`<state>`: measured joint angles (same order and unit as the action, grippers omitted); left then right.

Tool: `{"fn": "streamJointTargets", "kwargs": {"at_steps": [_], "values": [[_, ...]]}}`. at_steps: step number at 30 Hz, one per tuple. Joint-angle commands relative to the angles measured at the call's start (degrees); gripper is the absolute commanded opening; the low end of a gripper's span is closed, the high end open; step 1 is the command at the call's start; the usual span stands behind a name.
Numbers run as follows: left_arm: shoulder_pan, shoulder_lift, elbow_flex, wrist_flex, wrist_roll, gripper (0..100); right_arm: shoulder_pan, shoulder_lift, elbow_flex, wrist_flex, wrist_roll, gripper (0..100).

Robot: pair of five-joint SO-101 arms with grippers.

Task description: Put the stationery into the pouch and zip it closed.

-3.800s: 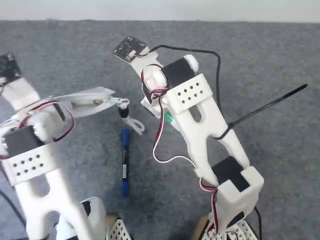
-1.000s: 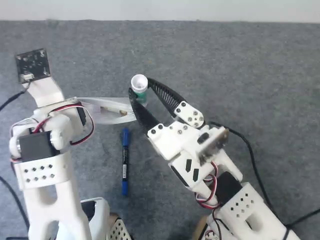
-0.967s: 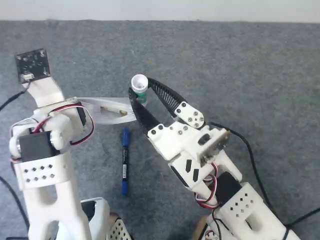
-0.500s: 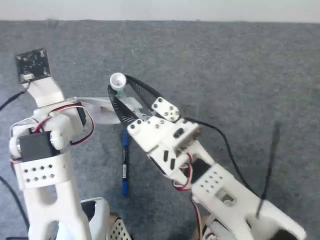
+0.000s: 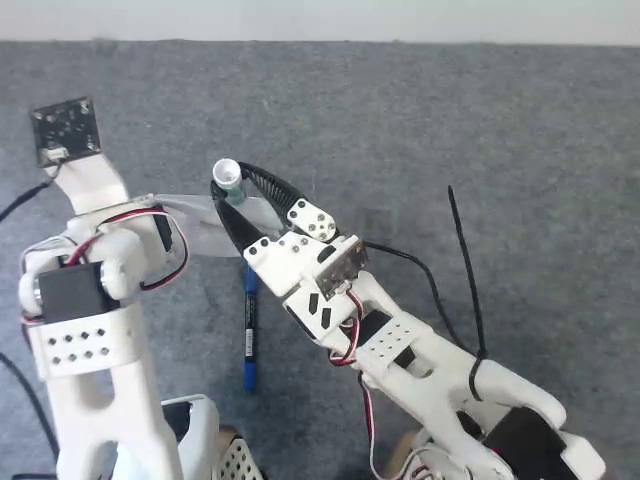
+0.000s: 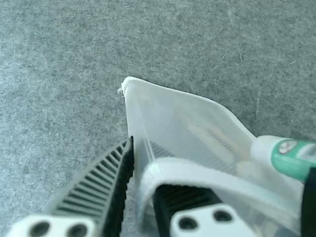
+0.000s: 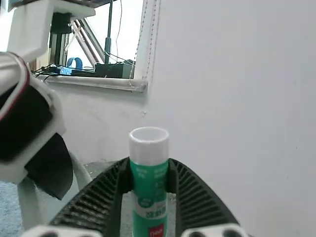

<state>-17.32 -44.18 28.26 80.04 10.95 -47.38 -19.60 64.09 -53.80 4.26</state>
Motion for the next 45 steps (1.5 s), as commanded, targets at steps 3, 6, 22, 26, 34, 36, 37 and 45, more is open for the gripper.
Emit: {"fn": "streamJointTargets", "kwargs": {"at_steps": [3,6,22,26,34,36,37,45], "values": [[0.2,-2.4,-0.8,-2.5,-0.5,1,-0.7,-11.8,2.2,-0.7,-0.1,0.7],[0.2,-2.4,-0.8,-2.5,-0.5,1,-1.6,-17.7,4.8,-0.7,-0.1,0.7],[0.3,-2.4,-0.8,-2.5,-0.5,1,-7.5,-23.7,8.0,6.1,-0.1,0.7],[0.1,-2.4,-0.4,-2.5,-0.5,1,-6.5,-18.0,6.3,5.8,-0.2,0.7],[0.1,-2.4,0.1,-3.0,-0.5,1,-3.4,-9.0,3.2,5.5,-0.3,0.9],[0.1,-2.5,0.6,-3.3,-0.5,1,-3.5,-8.9,3.4,5.5,-0.2,0.9],[0.1,-2.5,0.7,-3.3,-0.5,1,-3.5,-8.9,3.4,5.5,-0.2,1.0],[0.1,-2.6,0.8,-3.3,-0.5,1,-3.8,-9.0,5.1,5.6,-0.2,15.4]]}}
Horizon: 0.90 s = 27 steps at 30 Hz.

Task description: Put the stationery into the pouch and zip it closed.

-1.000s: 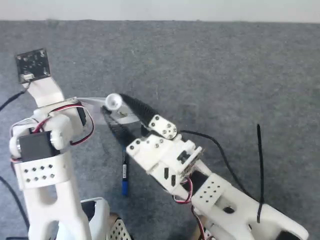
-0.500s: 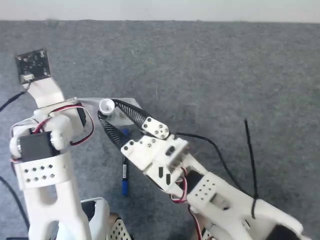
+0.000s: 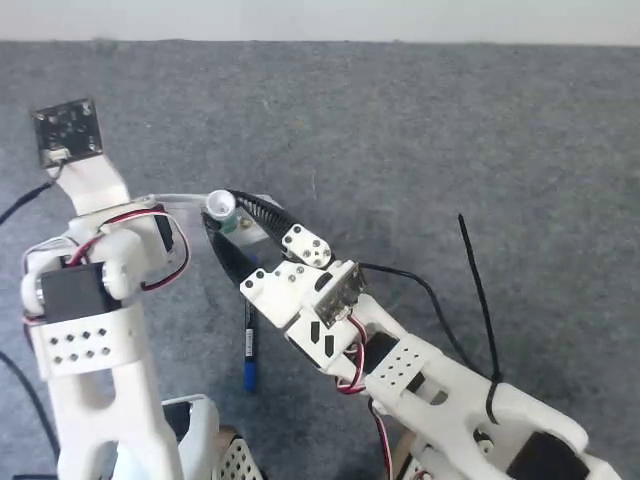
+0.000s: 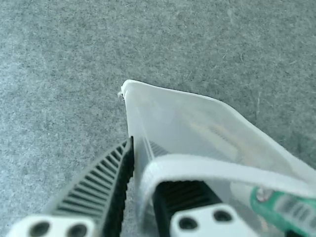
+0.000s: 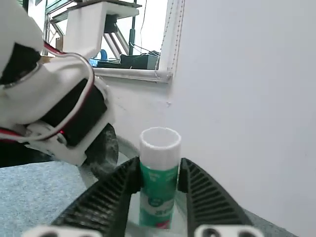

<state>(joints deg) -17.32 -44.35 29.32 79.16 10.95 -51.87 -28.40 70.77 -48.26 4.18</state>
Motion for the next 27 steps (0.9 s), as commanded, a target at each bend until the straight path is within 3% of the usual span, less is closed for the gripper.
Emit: {"fn": "streamJointTargets", "kwargs": {"at_steps": [1,16,21,27], "values": [[0.1,-2.5,-0.1,-2.5,-0.5,1,0.4,-0.2,-1.5,0.0,0.0,14.8],[-0.1,-2.4,-0.1,-2.5,-0.6,1,0.4,-0.6,0.1,0.0,0.0,13.2],[-2.6,-2.5,-0.1,-2.5,-0.6,1,0.7,-6.9,2.1,0.8,-0.2,12.7],[-2.8,-2.5,-0.1,-2.5,-0.6,1,0.7,-13.5,0.8,16.2,-0.4,12.7]]}}
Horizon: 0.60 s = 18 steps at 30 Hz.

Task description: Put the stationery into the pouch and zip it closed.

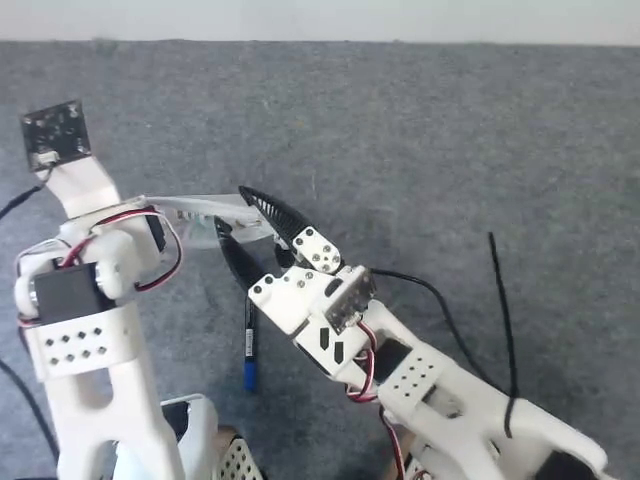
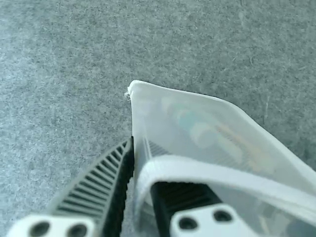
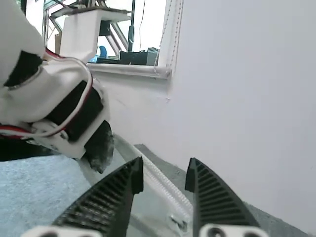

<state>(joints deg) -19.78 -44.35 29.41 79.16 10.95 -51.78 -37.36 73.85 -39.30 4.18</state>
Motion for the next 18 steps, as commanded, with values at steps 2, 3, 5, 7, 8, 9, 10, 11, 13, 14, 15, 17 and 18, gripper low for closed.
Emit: {"fn": "streamJointTargets", "kwargs": {"at_steps": [2,3,5,7,8,9,10,11,13,14,15,17,18], "values": [[-1.6,-2.5,-0.2,-2.5,-0.6,1,0.6,-6.0,-2.8,11.5,-0.4,12.7],[-2.4,-2.5,-0.3,-2.5,-0.6,1,0.5,-6.8,-3.0,13.1,-0.4,12.7],[-4.4,-2.5,-0.3,-2.5,-0.6,1,0.2,-8.0,-3.3,16.4,-0.4,12.7],[-6.3,-2.5,-0.3,-2.6,-0.6,1,0.2,-8.3,-4.1,19.5,-0.4,12.7],[-7.3,-2.5,-0.2,-3.2,-0.6,1,0.2,-8.3,-4.7,21.0,-0.4,12.7],[-8.4,-2.5,-0.2,-3.4,-0.6,1,0.2,-8.3,-5.1,22.5,-0.4,12.7],[-9.5,-2.5,-0.2,-3.9,-0.5,1,0.2,-8.3,-5.5,23.9,-0.5,12.7],[-10.7,-2.5,-0.2,-4.0,-0.4,1,0.2,-8.3,-5.7,25.2,-0.6,12.7],[-13.3,-2.5,-0.2,-4.0,-0.2,1,0.2,-8.3,-6.5,27.4,-2.5,12.7],[-14.6,-2.5,-0.2,-4.1,-0.2,1,0.2,-8.3,-7.0,28.6,-3.9,12.7],[-15.9,-2.5,-0.2,-4.2,-0.1,1,0.2,-8.3,-7.6,30.0,-4.9,12.7],[-18.9,-2.5,-0.2,-4.9,0.4,1,0.2,-8.3,-8.9,33.2,-6.2,12.8],[-20.4,-2.5,-0.2,-5.0,1.4,1,0.2,-8.3,-9.5,34.9,-6.2,12.8]]}}
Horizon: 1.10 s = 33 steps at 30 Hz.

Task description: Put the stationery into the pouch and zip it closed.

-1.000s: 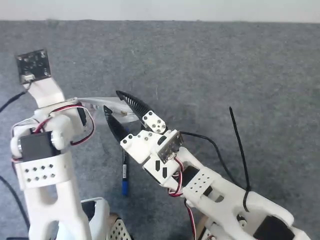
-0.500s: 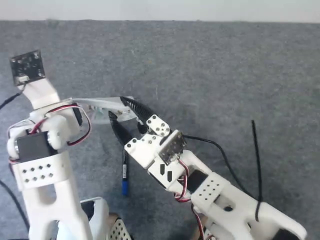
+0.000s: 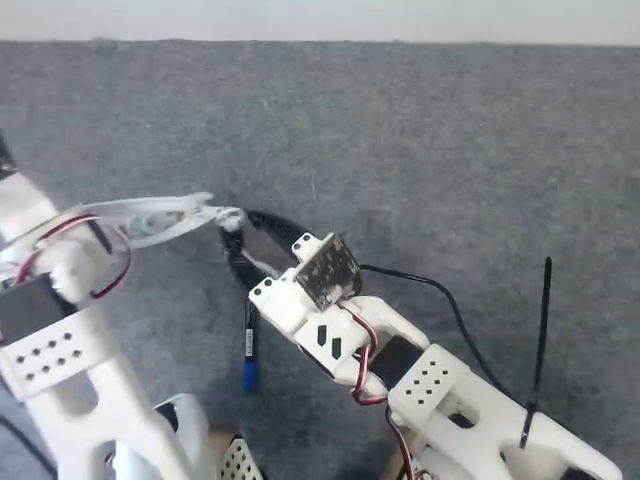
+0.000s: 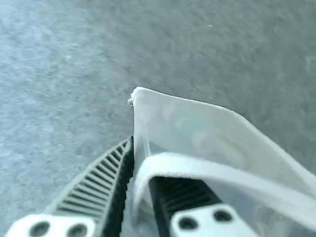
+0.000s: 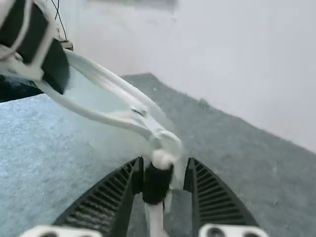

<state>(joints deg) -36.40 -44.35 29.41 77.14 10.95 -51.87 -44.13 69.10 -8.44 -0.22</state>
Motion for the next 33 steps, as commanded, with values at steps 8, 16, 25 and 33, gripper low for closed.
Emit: {"fn": "streamJointTargets", "kwargs": {"at_steps": [8,16,25,33], "values": [[-10.6,-2.5,1.4,-5.5,2.7,1,0.3,1.5,-8.5,9.8,-5.6,13.0],[-10.7,-2.5,2.6,-6.8,2.7,1,0.0,18.6,-16.4,9.8,-9.6,12.9],[-10.6,-2.5,2.8,-6.5,2.7,1,0.0,25.2,-19.5,9.8,-11.0,12.8],[-10.6,-2.5,3.4,-6.9,2.7,1,0.4,28.2,-27.3,22.0,-20.1,12.8]]}}
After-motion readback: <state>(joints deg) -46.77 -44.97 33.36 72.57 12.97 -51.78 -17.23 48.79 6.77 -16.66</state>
